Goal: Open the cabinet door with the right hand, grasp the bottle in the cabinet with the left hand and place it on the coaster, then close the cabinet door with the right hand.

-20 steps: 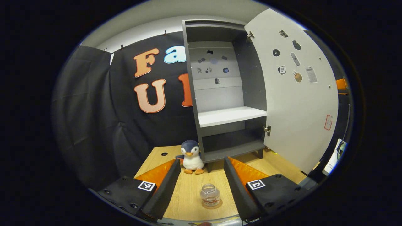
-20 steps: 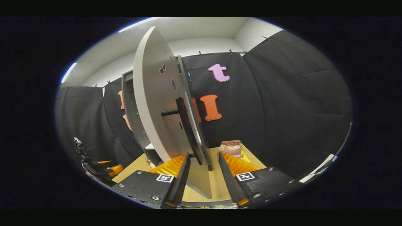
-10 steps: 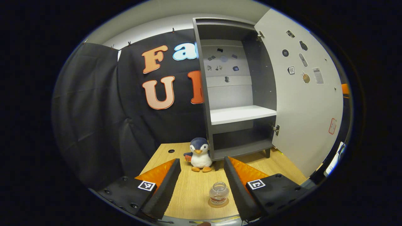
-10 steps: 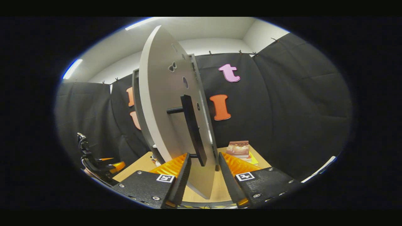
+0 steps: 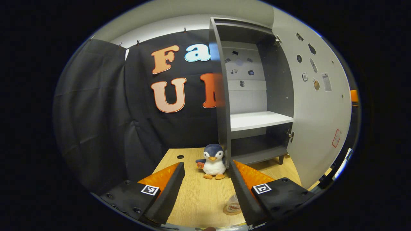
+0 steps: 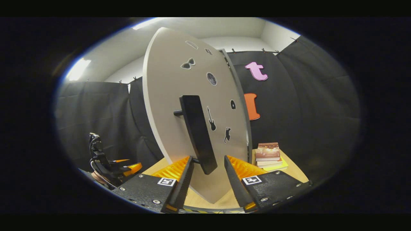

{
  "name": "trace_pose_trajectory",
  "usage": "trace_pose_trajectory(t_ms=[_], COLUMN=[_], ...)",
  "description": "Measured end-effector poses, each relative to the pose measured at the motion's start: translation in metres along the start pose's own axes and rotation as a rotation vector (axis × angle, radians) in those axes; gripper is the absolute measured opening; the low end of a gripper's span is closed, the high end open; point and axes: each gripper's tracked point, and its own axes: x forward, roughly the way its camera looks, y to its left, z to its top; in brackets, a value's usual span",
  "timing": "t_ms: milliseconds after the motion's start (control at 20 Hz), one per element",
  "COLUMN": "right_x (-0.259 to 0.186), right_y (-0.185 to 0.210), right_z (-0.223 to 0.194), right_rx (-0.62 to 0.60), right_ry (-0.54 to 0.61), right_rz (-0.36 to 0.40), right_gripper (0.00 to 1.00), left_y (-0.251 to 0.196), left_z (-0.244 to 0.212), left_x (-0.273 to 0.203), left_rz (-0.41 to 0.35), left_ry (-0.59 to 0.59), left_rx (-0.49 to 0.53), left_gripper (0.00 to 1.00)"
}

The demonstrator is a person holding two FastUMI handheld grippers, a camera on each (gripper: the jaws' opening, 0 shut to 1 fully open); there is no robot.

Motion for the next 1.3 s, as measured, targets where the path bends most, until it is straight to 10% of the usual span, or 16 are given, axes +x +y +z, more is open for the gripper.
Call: trace_pose_trajectory(t_ms=[100, 1300], right_x=[0.013, 0.151], right_y=[0.009, 0.084], right_z=[0.002, -0.005], right_rx=[-0.022, -0.120], right_ry=[-0.001, -0.109], right_rz=[0.008, -0.064], right_gripper=[0.73, 0.81], left_y=[0.013, 0.118], left_z=[0.001, 0.002], left_x=[0.008, 0.095], left_rz=[0.005, -0.009], left_ry=[0.000, -0.039], left_rx=[-0.012, -0.109], left_gripper=[0.92, 0.91])
